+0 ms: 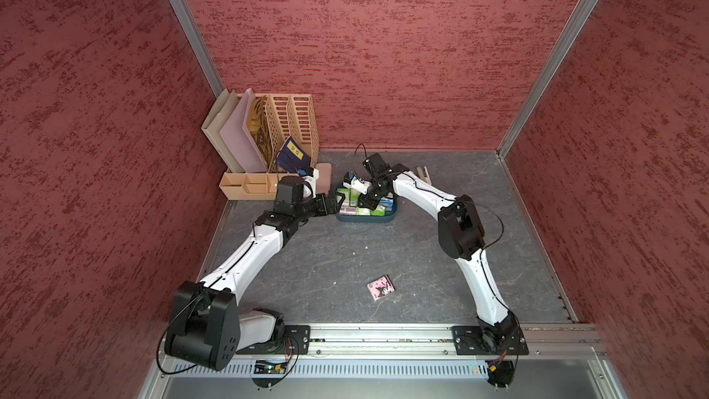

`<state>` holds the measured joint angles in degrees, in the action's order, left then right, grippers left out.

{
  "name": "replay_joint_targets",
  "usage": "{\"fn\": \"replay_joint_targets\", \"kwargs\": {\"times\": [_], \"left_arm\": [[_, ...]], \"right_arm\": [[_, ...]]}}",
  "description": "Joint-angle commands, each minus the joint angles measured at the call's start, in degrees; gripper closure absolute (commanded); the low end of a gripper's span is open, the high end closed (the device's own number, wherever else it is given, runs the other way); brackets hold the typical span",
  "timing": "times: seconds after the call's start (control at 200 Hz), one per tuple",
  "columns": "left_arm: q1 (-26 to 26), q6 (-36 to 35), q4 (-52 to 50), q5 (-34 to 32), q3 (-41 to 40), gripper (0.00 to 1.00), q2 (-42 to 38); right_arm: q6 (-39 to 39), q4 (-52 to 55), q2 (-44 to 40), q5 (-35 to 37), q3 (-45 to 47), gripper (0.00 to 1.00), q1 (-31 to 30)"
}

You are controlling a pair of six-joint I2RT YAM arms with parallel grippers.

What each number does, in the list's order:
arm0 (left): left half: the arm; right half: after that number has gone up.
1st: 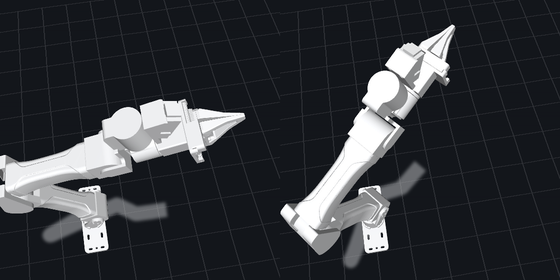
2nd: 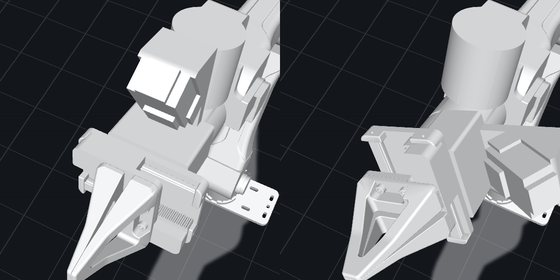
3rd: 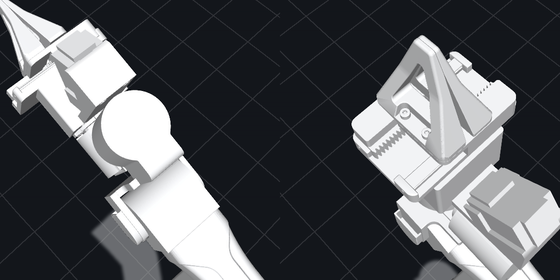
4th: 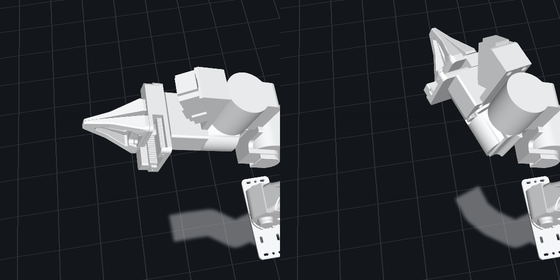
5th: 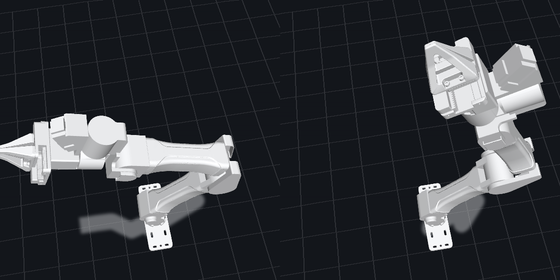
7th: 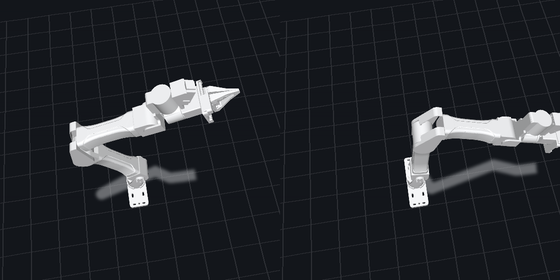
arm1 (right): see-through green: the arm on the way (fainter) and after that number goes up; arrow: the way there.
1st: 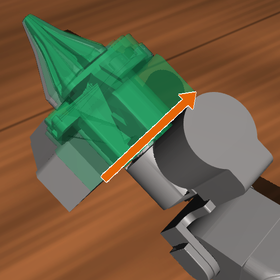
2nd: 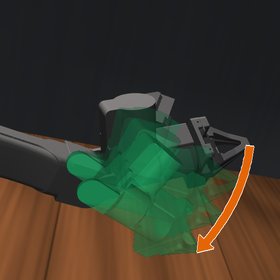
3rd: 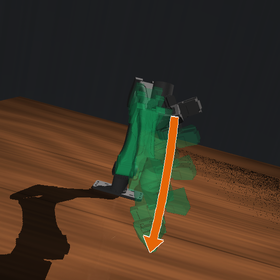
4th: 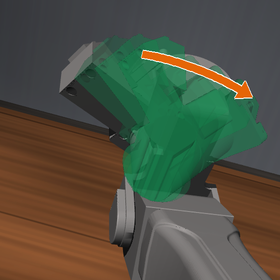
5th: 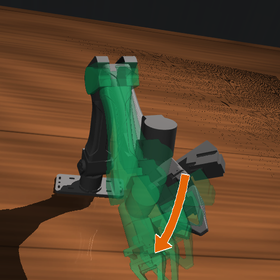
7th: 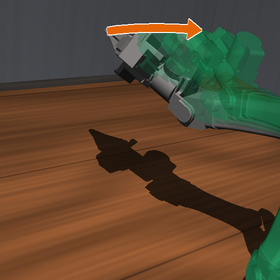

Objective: Put the pocket tissues into the storage box
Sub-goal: Adjust the pocket tissues in the storage box.

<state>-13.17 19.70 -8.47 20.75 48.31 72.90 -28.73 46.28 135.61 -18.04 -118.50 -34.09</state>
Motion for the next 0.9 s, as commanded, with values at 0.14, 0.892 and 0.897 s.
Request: {"fn": "replay_joint_targets", "kwargs": {"times": [0.14, 0.892, 0.897], "left_arm": [[0.6, -0.1, 1.59, 0.43, -0.93, 0.0, -0.7], [0.6, 2.03, 3.11, 0.09, -2.08, 0.0, -2.24], [0.6, 2.06, 3.11, 0.08, -2.08, 0.0, -2.24]], "right_arm": [[0.91, 1.35, -0.47, 1.06, -0.8, 1.0, -0.37], [4.06, -28.49, -19.51, 16.68, 24.57, 1.0, -4.37], [4.0, -28.56, -19.51, 16.75, 24.69, 1.0, -4.43]]}}
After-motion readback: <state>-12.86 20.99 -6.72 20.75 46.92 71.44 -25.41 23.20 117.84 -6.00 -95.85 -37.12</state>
